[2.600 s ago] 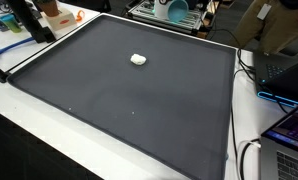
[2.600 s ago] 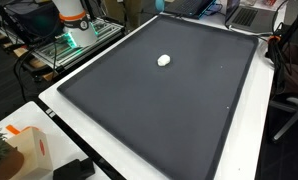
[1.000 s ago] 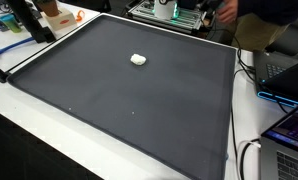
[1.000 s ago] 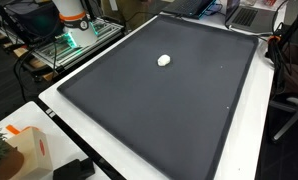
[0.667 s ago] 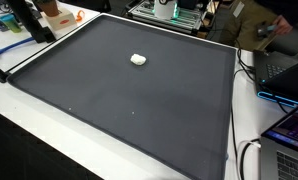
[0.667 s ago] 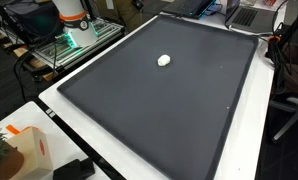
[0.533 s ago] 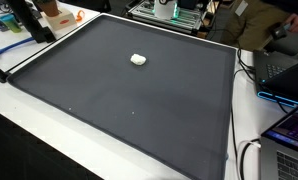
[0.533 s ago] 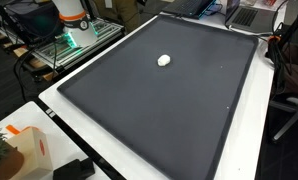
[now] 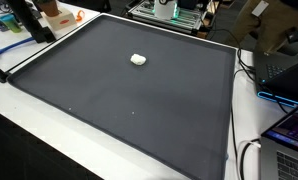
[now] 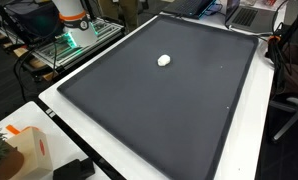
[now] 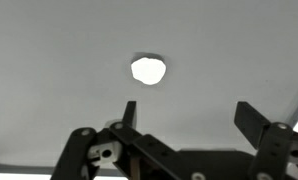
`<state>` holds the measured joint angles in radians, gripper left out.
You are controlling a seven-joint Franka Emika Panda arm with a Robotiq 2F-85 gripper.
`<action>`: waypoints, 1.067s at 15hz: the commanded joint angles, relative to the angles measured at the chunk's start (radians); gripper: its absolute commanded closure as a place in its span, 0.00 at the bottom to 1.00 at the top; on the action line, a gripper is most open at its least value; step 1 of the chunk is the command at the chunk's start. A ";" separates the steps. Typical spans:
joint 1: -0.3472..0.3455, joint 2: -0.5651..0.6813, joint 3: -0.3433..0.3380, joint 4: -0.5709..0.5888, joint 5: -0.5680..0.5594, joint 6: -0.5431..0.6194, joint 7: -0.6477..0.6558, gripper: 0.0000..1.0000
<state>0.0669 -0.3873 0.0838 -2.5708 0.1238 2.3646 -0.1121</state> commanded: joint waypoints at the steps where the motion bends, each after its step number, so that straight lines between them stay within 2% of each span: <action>1: 0.017 0.014 -0.011 -0.008 -0.009 0.005 0.019 0.00; 5: 0.017 0.021 -0.008 -0.007 -0.009 0.006 0.023 0.00; 6: -0.005 0.075 0.006 -0.007 -0.021 0.080 0.089 0.00; 10: -0.011 0.219 -0.004 -0.020 -0.015 0.335 0.115 0.00; 11: 0.005 0.260 -0.018 -0.019 0.017 0.392 0.084 0.00; 16: 0.006 0.393 -0.015 -0.049 0.009 0.589 0.041 0.00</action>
<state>0.0625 -0.0474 0.0725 -2.5947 0.1284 2.8524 -0.0385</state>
